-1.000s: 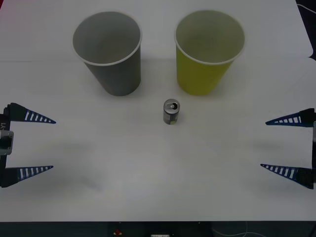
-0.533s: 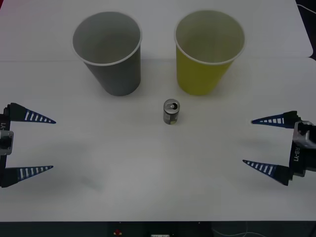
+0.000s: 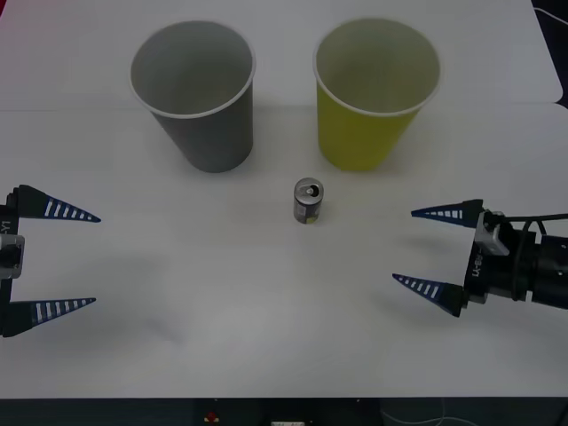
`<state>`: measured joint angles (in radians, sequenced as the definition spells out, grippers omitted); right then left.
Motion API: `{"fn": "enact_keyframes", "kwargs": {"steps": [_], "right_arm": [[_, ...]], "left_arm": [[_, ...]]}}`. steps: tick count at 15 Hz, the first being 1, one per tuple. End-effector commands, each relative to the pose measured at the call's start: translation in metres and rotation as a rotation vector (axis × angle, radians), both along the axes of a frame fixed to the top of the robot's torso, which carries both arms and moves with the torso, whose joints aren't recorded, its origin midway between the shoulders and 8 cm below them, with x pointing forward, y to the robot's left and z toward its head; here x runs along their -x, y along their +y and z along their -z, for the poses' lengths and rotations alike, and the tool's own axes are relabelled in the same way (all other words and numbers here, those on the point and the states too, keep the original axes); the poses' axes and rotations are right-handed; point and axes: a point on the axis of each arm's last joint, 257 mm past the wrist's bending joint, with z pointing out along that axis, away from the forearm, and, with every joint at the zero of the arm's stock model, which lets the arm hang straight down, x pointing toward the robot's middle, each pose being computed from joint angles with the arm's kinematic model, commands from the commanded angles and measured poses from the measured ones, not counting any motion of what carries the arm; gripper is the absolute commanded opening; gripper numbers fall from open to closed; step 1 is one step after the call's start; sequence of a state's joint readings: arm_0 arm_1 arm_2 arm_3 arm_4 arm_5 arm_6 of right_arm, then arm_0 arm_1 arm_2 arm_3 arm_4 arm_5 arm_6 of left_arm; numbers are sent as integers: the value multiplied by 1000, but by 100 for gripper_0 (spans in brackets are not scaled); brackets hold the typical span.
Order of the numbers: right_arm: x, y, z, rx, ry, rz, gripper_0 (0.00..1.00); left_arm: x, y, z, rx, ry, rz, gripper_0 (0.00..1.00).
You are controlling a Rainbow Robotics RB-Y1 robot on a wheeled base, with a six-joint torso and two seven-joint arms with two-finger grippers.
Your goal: Put the can into the green bin and the plastic bottle into the gray bin
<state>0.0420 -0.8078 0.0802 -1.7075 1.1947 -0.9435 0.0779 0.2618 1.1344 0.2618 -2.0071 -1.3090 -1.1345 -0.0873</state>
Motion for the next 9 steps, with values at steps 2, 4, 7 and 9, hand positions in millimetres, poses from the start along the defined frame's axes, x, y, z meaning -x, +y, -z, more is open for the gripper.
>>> {"fn": "enact_keyframes", "kwargs": {"steps": [2,4,7,9], "right_arm": [[-18,20,12,-61,8,11,100],[-29,31,17,-95,16,18,100],[-46,48,22,-140,20,29,100],[-59,61,25,-169,26,36,100]], "left_arm": [[0,0,0,0,0,0,100],[0,0,0,0,0,0,100],[0,0,0,0,0,0,100],[0,0,0,0,0,0,100]]}}
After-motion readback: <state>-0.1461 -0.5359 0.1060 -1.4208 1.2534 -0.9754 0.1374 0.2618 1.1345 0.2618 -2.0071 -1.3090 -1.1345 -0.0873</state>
